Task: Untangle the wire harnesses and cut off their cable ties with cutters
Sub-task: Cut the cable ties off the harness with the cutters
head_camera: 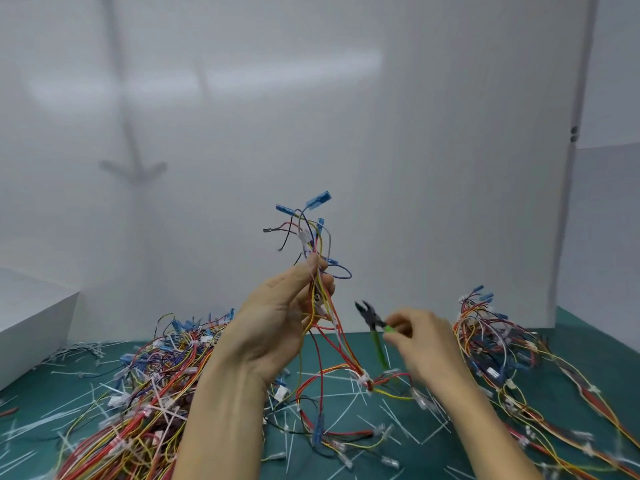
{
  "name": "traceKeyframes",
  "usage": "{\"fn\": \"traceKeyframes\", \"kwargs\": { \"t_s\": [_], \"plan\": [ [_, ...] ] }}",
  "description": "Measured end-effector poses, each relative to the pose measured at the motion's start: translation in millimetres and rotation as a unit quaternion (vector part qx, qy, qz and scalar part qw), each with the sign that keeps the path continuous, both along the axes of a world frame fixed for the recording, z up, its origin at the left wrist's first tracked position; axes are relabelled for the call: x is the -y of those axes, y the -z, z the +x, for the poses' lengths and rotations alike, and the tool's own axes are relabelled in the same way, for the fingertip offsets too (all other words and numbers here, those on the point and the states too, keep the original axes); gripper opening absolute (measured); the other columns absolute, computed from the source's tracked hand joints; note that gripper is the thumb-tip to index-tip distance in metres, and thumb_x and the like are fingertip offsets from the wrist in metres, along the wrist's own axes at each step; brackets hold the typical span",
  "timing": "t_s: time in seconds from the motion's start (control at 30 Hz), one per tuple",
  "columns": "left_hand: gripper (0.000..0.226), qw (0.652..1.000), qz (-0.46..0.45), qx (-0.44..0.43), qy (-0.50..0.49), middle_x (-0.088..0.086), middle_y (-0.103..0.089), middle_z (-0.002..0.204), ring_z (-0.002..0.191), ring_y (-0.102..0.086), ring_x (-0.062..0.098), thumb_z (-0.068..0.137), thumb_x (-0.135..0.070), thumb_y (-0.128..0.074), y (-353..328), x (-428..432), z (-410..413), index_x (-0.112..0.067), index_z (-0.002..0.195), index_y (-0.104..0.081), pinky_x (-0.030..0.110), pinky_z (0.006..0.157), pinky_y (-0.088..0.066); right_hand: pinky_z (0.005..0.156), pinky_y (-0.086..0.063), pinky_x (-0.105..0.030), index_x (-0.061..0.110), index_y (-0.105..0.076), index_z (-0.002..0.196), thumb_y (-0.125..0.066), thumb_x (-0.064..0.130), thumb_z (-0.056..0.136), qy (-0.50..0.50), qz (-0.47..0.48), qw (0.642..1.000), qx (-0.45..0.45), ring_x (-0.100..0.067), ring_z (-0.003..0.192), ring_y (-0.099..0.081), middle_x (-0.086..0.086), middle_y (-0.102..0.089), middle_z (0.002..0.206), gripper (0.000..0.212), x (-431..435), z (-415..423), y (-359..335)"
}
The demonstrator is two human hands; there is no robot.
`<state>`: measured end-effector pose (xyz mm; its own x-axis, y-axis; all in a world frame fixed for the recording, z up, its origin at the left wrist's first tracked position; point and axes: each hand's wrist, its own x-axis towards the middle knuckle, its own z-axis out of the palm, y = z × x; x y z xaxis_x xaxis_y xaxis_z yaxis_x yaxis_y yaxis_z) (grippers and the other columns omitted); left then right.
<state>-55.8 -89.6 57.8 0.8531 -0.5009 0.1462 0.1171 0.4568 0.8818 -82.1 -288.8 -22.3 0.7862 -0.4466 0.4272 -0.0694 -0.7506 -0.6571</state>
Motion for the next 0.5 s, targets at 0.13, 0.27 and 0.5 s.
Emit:
{"fn": "traceKeyframes", "kwargs": {
  "t_s": [0.13, 0.27, 0.5],
  "plan": [
    [0.022, 0.995, 0.051, 0.044, -0.069, 0.000, -0.067, 0.066, 0.065, -0.065, 0.009, 0.062, -0.037, -0.071, 0, 3, -3, -0.018, 0.075, -0.070, 0.028, 0.068, -0.041, 0.076, -0.055, -0.037, 0.025, -0.074, 0.103, -0.070, 0.018, 0.090, 0.021, 0.024, 0.967, 0.253, -0.017, 0.085, -0.066, 0.006, -0.072, 0.092, 0.015, -8, -8, -19],
    [0.030, 0.979, 0.113, 0.120, -0.116, -0.001, -0.073, 0.073, 0.073, -0.066, 0.006, 0.063, -0.041, -0.072, 1, 3, -9, -0.019, 0.084, -0.069, 0.037, 0.082, -0.038, 0.066, -0.047, -0.029, 0.034, -0.066, 0.098, -0.057, 0.021, 0.099, -0.026, 0.117, 0.942, 0.314, -0.011, 0.072, -0.060, 0.010, -0.066, 0.081, 0.016, -7, -15, -40],
    [0.029, 0.972, 0.106, 0.158, -0.141, 0.000, -0.078, 0.083, 0.077, -0.069, -0.001, 0.068, -0.038, -0.070, 1, 9, -18, -0.021, 0.091, -0.077, 0.024, 0.075, -0.039, 0.067, -0.038, -0.021, 0.025, -0.065, 0.100, -0.041, 0.078, 0.081, -0.176, 0.185, 0.935, 0.246, 0.007, 0.066, -0.046, 0.025, -0.051, 0.066, 0.061, -25, -38, -64]
  ]
}}
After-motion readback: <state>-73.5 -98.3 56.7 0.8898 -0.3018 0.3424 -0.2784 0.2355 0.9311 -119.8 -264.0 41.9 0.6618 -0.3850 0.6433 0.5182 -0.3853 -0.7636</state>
